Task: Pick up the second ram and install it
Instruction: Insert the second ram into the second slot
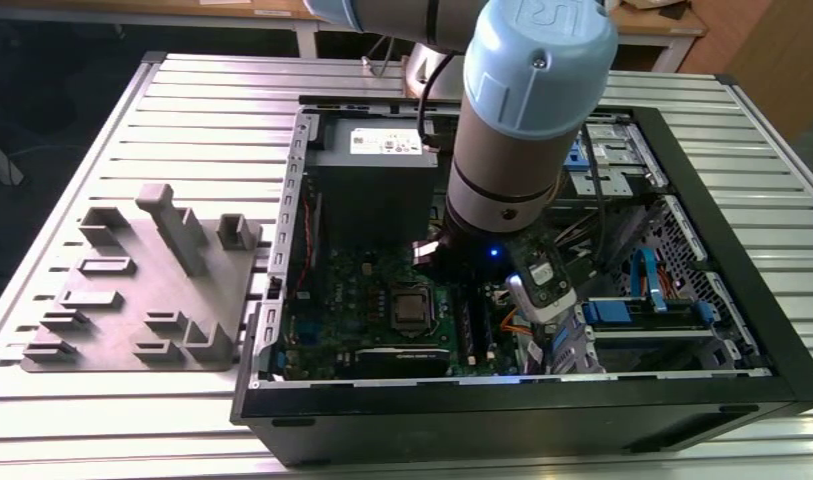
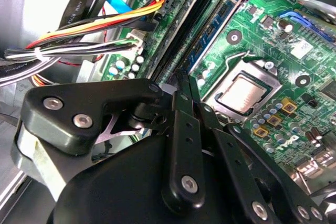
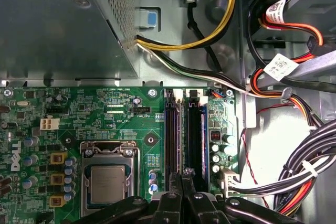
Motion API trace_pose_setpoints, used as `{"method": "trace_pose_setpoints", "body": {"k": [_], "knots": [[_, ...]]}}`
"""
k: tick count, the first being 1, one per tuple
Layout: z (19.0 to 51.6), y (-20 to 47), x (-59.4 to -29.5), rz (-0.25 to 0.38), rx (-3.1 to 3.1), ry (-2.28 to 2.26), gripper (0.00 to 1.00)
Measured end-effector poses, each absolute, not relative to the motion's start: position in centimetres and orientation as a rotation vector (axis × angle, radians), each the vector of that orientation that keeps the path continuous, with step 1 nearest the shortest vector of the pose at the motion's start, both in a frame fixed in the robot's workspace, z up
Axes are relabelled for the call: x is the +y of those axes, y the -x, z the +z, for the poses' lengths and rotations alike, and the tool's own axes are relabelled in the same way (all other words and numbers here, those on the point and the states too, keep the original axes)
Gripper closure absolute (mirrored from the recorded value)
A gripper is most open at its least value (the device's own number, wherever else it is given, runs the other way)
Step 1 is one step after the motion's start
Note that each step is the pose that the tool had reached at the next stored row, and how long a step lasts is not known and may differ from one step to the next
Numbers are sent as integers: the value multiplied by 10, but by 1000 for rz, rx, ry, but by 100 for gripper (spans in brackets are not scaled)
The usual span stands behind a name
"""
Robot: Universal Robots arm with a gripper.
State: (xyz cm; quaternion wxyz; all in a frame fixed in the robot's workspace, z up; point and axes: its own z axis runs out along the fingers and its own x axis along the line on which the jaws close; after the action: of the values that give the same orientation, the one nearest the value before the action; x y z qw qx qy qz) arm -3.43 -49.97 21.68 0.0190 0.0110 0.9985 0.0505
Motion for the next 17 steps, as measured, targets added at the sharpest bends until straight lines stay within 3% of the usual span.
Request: {"method": "trace_pose_setpoints", "body": {"k": [17], "knots": [[216,34,-501,200,3097,-35,92]]}}
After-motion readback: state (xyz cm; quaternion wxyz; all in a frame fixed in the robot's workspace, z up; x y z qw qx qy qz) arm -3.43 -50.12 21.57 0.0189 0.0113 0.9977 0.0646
